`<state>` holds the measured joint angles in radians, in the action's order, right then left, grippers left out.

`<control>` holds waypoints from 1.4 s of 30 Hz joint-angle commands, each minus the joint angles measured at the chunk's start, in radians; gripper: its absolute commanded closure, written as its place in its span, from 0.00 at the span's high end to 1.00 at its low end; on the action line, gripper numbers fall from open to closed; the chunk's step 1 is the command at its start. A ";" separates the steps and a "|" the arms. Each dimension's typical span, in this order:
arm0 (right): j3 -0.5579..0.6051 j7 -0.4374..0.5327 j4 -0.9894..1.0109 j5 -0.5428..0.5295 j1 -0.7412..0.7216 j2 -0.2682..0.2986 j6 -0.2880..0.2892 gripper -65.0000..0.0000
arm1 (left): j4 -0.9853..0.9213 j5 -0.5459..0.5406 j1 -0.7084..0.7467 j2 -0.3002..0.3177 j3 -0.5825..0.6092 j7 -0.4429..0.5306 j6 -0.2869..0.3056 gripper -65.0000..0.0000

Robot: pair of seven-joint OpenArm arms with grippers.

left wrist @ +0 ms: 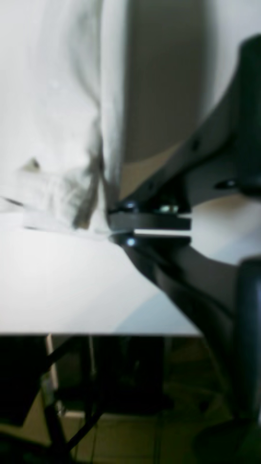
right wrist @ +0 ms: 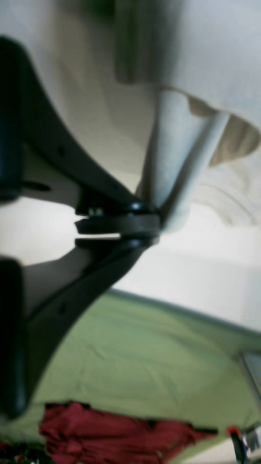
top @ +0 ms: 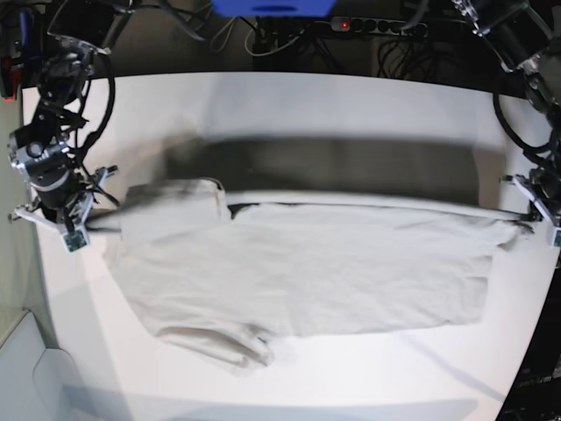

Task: Layout the t-shirt on the table in an organized manner, then fold the t-shirt properly
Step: 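Lift the folded edge with both grippers and fold it over toward the hem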

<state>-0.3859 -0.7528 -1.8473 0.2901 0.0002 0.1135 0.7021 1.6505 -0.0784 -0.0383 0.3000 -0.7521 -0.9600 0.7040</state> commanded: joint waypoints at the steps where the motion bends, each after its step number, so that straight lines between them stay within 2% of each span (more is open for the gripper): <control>1: -0.005 0.016 -0.032 0.002 -0.033 0.013 -0.004 0.00 | 0.012 0.002 -0.038 0.021 -0.005 0.006 -0.006 0.01; 5: -0.003 0.014 -0.035 0.004 -0.098 0.013 -0.004 0.00 | -0.100 0.025 -0.150 0.049 -0.001 -0.061 -0.006 0.01; 9: 0.025 0.013 0.027 0.007 -0.145 0.045 -0.004 0.00 | -0.267 0.157 -0.285 0.058 0.064 -0.123 -0.006 0.01; 12: 0.029 -0.009 0.036 0.007 -0.142 0.071 -0.004 0.00 | -0.281 0.236 -0.292 0.052 0.090 -0.116 -0.006 0.01; 22: 0.012 -0.007 0.044 0.005 -0.131 0.078 -0.004 0.00 | -0.233 0.234 -0.306 0.051 0.111 -0.130 -0.006 0.01; 32: -0.006 -0.004 0.084 -0.002 -0.082 0.113 -0.004 0.00 | -0.220 0.234 -0.260 0.055 0.084 -0.118 -0.006 0.01; 37: -0.011 -0.009 0.071 -0.082 -0.133 0.127 -0.004 0.00 | -0.238 0.234 -0.272 0.057 0.061 -0.116 -0.006 0.01; 40: 0.072 -0.084 0.185 -0.009 -0.228 0.113 -0.004 0.00 | -0.273 0.242 -0.317 0.057 0.124 -0.119 -0.006 0.01; 42: 0.161 -0.156 0.269 0.064 -0.288 0.140 -0.004 0.00 | -0.286 0.243 -0.329 0.058 0.145 -0.129 -0.006 0.01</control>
<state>-0.2111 -0.9188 -1.5555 0.3408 -0.2726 0.2306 0.7094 1.3514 0.1486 -0.3492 0.3325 -0.6018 -1.0874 0.7074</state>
